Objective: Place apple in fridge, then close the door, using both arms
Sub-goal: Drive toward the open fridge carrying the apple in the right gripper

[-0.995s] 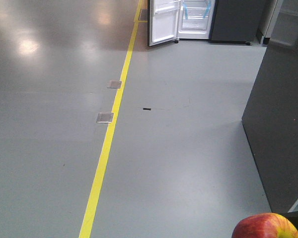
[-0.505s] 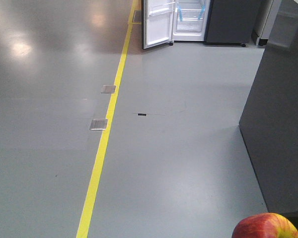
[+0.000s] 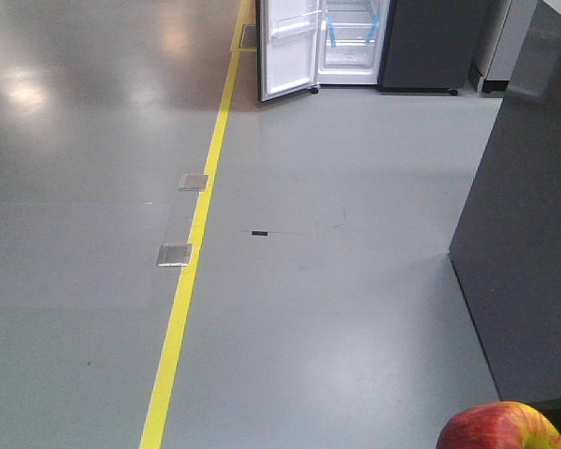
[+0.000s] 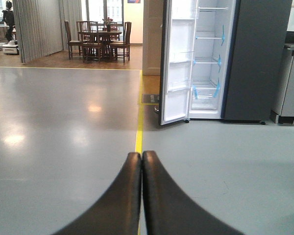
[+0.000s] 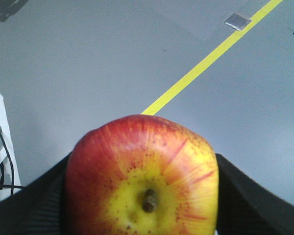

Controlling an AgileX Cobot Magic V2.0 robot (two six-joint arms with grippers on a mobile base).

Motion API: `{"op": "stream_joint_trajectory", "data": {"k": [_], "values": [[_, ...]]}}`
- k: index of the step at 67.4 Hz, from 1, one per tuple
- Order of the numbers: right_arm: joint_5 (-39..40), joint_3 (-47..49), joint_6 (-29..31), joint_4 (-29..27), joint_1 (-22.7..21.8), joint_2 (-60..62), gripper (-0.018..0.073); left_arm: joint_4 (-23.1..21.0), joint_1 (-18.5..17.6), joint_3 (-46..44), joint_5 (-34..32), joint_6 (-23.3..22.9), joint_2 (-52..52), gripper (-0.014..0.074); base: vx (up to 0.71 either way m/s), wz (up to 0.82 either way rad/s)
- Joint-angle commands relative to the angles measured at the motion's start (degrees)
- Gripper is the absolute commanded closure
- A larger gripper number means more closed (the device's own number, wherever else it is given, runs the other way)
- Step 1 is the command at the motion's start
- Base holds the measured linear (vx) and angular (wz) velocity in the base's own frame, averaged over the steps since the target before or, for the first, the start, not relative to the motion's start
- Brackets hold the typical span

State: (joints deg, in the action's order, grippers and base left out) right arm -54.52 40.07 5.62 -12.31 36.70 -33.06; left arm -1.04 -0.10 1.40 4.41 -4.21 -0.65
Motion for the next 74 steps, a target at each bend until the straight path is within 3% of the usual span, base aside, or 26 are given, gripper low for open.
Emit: {"op": "stream_joint_trajectory", "data": {"k": [1,74], "values": [[3.72,1.59,0.38,-0.9,0.05,0.03,0.0391,-0.49,0.16,1.64,-4.41,-0.12,-0.92,0.0602,0.22,-0.03],[3.79,1.59,0.38,-0.9,0.05,0.03,0.0391,-0.49,0.16,1.64,-4.41,-0.12,-0.92,0.0602,0.23,0.0]]}}
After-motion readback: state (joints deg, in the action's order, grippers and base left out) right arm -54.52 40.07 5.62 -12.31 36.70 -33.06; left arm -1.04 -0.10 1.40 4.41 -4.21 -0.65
